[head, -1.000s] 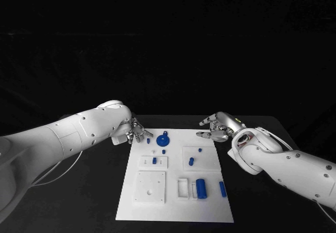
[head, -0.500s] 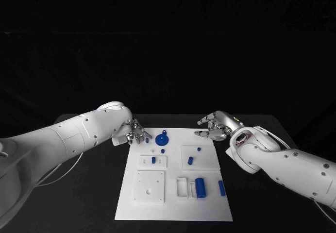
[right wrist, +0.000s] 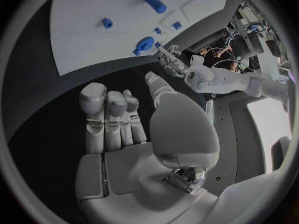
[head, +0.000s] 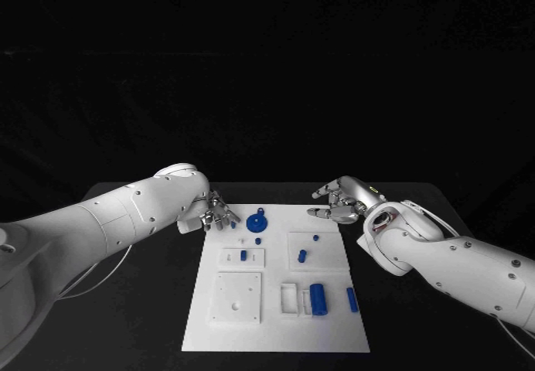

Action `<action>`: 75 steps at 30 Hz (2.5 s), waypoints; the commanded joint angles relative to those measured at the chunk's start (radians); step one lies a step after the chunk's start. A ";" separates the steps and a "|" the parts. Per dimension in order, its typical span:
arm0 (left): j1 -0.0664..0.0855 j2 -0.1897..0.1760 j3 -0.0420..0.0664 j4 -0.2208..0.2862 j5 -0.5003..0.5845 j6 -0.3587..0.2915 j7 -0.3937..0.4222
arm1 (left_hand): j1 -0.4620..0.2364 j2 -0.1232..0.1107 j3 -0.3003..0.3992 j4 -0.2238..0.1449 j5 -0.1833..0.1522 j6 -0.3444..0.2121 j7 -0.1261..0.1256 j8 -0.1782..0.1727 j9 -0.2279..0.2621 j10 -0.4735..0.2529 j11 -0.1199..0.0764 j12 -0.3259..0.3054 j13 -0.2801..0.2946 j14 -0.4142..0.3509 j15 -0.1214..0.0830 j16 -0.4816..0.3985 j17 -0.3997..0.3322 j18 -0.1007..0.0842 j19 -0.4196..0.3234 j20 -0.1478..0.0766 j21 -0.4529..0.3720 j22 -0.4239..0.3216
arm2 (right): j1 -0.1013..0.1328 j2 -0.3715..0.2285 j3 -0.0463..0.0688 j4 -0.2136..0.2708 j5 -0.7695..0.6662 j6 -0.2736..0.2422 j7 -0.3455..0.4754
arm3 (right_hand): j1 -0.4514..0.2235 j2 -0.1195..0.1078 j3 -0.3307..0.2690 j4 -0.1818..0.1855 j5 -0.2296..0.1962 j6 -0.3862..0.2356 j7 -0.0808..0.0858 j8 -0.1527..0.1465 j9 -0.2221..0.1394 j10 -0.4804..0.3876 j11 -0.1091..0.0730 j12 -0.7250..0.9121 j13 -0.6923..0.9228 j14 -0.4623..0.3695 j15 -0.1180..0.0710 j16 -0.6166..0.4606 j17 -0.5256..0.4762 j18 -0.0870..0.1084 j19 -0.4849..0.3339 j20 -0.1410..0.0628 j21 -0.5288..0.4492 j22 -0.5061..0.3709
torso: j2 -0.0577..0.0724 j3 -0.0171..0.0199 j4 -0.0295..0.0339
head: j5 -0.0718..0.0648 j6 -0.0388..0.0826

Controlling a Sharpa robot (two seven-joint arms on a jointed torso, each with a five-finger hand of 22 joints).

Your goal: Assemble the parts on the task board

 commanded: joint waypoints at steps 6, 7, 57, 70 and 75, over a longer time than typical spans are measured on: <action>-0.004 0.009 -0.002 -0.007 -0.023 -0.008 0.021 | -0.006 -0.018 0.006 0.031 0.001 -0.033 0.001 0.034 0.063 -0.008 -0.004 0.018 0.007 -0.002 -0.002 0.007 0.001 -0.011 -0.007 0.000 0.009 0.019 | 0.000 0.002 0.001 0.002 -0.003 -0.007 0.006 | -0.008 0.001 -0.004 0.003 0.006 0.000 0.000 -0.004 -0.001 -0.003 0.004 -0.003 -0.002 0.005 0.000 -0.004 -0.001 0.013 0.050 0.003 -0.005 0.096 | 0.003 0.0004 -0.0038 | -0.007 0.000; -0.005 0.010 -0.002 -0.008 -0.024 -0.006 0.022 | -0.006 -0.018 0.006 0.031 0.001 -0.033 0.001 0.034 0.063 -0.008 -0.004 0.018 0.007 -0.002 -0.002 0.007 0.001 -0.011 -0.007 0.000 0.009 0.019 | 0.000 0.002 0.001 0.002 -0.003 -0.007 0.005 | -0.008 0.001 -0.004 0.003 0.006 0.000 0.000 -0.004 -0.001 -0.003 0.004 -0.003 -0.002 0.005 0.000 -0.004 -0.001 0.013 0.050 0.003 -0.005 0.096 | 0.003 0.0005 -0.0042 | -0.007 0.000; -0.009 0.012 -0.003 -0.009 -0.013 -0.015 0.031 | 0.050 0.058 0.205 -0.159 0.206 0.022 -0.019 0.017 0.201 0.042 -0.013 -0.003 -0.012 0.012 -0.014 0.020 0.023 -0.010 -0.013 -0.009 0.047 0.020 | -0.001 0.009 0.002 -0.006 -0.004 -0.007 0.002 | -0.006 0.003 -0.005 0.003 0.007 0.000 0.000 -0.004 -0.001 -0.002 0.004 -0.002 -0.002 0.005 0.000 -0.004 -0.002 0.013 0.050 0.003 -0.005 0.097 | 0.003 0.0003 -0.0024 | -0.006 -0.006; 0.004 -0.088 0.000 0.158 -0.008 -0.137 -0.030 | 0.038 0.031 0.208 -0.174 0.251 0.108 -0.038 -0.026 0.265 0.049 -0.024 0.066 -0.013 0.050 -0.020 0.014 0.066 -0.001 0.009 -0.010 0.066 0.019 | -0.001 0.003 0.002 -0.012 -0.003 -0.005 0.000 | -0.006 0.003 -0.005 0.003 0.007 0.000 0.000 -0.004 -0.001 -0.002 0.004 -0.002 -0.002 0.005 0.000 -0.004 -0.002 0.013 0.050 0.003 -0.005 0.097 | -0.014 0.0022 0.0123 | -0.005 -0.016; 0.016 -0.163 0.000 0.290 -0.006 -0.175 -0.064 | 0.047 0.013 0.203 -0.187 0.262 0.156 -0.043 -0.076 0.278 0.049 -0.030 0.113 -0.016 0.068 -0.019 0.015 0.100 0.006 0.015 -0.004 0.075 0.020 | -0.001 0.001 0.002 -0.020 -0.003 -0.004 0.001 | -0.008 0.002 -0.006 0.004 0.009 0.000 0.000 -0.004 -0.001 -0.003 0.004 -0.003 -0.003 0.005 0.000 -0.005 -0.002 0.013 0.050 0.003 -0.006 0.096 | -0.024 0.0031 0.0210 | -0.002 -0.024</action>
